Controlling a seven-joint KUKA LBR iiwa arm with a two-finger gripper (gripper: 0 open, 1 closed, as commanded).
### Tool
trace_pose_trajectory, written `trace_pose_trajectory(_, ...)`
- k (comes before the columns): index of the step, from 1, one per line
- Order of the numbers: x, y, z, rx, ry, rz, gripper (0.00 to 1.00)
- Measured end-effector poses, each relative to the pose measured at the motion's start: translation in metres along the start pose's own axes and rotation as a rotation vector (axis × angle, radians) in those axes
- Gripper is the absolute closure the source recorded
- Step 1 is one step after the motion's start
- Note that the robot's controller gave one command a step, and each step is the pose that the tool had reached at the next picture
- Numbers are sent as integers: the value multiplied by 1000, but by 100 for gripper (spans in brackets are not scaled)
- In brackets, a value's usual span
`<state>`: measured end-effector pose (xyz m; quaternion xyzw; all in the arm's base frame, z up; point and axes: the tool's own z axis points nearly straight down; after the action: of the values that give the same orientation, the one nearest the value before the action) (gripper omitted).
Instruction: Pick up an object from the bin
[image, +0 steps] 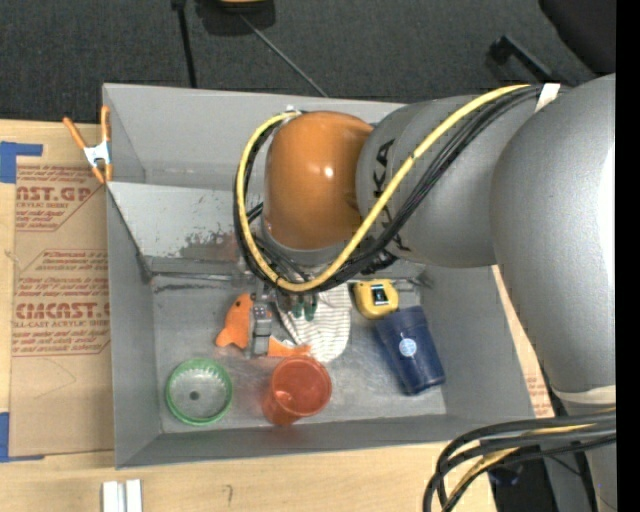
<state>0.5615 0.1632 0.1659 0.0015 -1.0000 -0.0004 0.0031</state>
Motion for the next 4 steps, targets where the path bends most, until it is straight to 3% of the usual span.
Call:
trace_pose_trajectory(1,-2,-1,-5,-1,-7,1,0)
trace_pose_trajectory(2,7,-22,41,-2,-15,-19,0)
trace_pose_trajectory(3,-1,-57,78,-1,-14,-200,100)
trace_pose_trajectory(4,-1,-57,78,-1,-14,-199,100)
